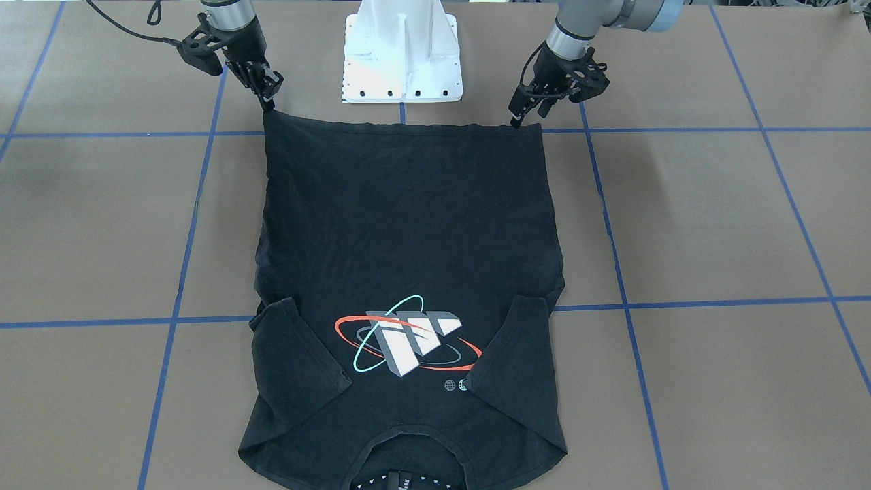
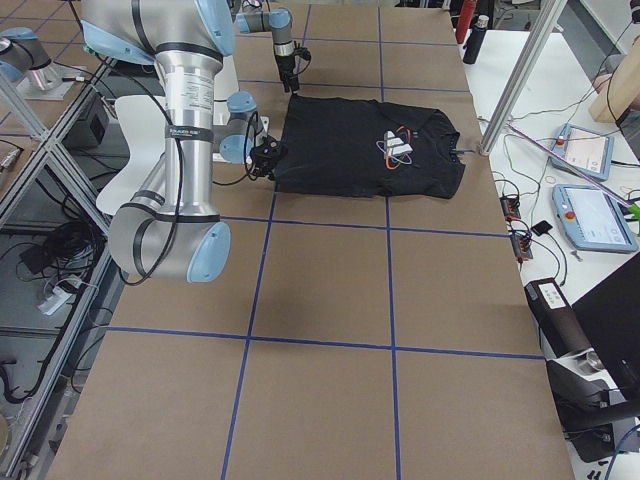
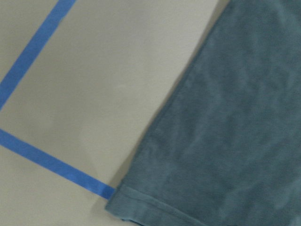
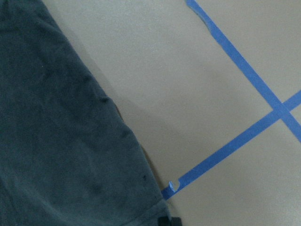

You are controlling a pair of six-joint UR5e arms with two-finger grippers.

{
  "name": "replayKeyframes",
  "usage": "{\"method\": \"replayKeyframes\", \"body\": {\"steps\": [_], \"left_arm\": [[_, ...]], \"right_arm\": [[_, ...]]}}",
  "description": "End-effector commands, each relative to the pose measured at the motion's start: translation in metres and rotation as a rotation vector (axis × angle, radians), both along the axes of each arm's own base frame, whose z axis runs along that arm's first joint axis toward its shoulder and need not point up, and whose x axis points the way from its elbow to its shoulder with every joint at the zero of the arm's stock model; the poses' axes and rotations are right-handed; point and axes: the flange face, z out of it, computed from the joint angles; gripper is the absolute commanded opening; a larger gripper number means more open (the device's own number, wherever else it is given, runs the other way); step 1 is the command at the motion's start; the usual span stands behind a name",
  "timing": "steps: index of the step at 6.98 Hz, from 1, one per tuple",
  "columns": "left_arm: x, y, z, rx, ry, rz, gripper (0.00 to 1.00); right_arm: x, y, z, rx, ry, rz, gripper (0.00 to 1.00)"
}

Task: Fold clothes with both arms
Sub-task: 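Grasp both hem corners with the left and right grippers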

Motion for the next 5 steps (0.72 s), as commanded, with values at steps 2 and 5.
{"method": "replayKeyframes", "body": {"steps": [2, 5], "left_arm": [[-0.0026, 0.0006, 0.0120, -0.005, -0.044, -0.002, 0.68], [-0.0037, -0.0002, 0.0082, -0.001, -0.037, -0.003, 0.59]], "right_arm": [[0.0000, 0.0007, -0.0027, 0.000, -0.006, -0.002, 0.00], [-0.0001, 0.0000, -0.0020, 0.001, -0.004, -0.001, 0.00]]}}
